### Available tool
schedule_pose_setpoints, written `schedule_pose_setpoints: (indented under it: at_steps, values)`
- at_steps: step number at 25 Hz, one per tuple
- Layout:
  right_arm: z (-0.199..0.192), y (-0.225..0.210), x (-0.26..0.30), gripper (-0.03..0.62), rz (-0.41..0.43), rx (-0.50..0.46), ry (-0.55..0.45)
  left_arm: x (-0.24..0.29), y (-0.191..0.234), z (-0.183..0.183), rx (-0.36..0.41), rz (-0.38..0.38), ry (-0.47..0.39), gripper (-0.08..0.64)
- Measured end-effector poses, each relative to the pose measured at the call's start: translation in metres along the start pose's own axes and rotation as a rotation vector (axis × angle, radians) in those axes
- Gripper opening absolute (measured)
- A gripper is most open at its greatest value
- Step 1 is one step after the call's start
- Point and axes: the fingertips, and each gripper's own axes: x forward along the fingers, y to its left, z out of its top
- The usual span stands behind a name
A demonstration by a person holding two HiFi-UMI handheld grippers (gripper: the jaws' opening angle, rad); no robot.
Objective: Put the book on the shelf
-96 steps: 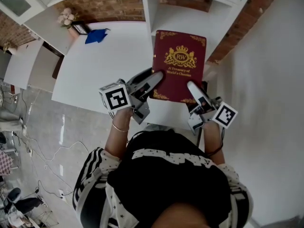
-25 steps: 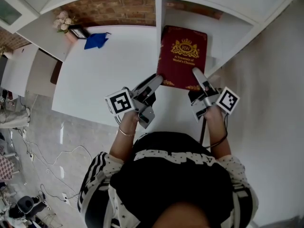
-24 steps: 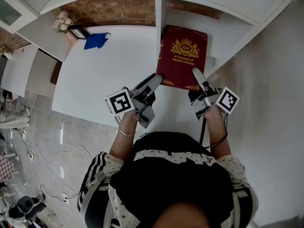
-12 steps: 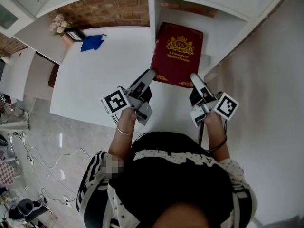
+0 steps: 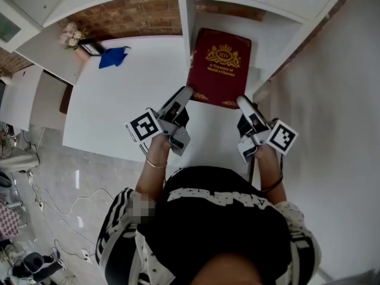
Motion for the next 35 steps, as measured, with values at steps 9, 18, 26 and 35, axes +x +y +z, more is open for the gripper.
schedule_pose_setpoints:
  at_steps: [9,18,26,35]
  values:
    - [0.016,0.007,0.010,0.164,0.009,-0.051,-0.025,0.007,0.007,0.005,-0.004,0.030,-0.006,0.230]
    - [0.028,0.003,0.022,0.153,-0.012,-0.079,-0.035,0.018,0.010,0.014,-0.029,0.024,-0.031,0.232]
    - [0.039,0.001,0.034,0.148,-0.021,-0.104,-0.045,0.029,0.014,0.021,-0.036,0.032,-0.042,0.235]
    - [0.053,-0.007,0.043,0.148,-0.046,-0.107,-0.066,0.043,0.017,0.028,-0.016,0.036,-0.037,0.236]
